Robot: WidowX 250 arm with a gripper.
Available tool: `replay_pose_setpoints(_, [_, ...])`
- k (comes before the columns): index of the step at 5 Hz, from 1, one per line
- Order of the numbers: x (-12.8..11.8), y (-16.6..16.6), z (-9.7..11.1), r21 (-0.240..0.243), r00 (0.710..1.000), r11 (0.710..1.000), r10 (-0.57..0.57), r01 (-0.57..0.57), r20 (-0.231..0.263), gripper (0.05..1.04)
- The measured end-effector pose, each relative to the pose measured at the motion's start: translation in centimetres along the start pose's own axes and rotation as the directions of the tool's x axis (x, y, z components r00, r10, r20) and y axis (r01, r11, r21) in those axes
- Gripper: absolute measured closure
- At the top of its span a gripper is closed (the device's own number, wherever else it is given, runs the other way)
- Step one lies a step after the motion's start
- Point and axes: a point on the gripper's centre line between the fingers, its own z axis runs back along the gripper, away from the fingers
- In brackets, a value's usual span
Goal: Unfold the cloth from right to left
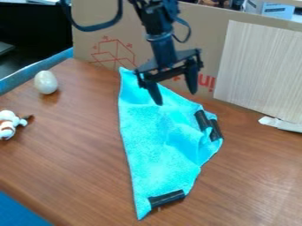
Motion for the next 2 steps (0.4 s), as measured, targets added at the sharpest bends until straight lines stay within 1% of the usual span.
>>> replay_pose_setpoints(1, [-1.2, -1.7, -1.3, 0.027, 0.999, 0.999, -0.019, 0.018, 0.034, 0.082])
replay_pose_setpoints(2, [-1.1, -3.0, -3.6, 0.067, 0.999, 0.998, -0.011, 0.008, 0.051, 0.082])
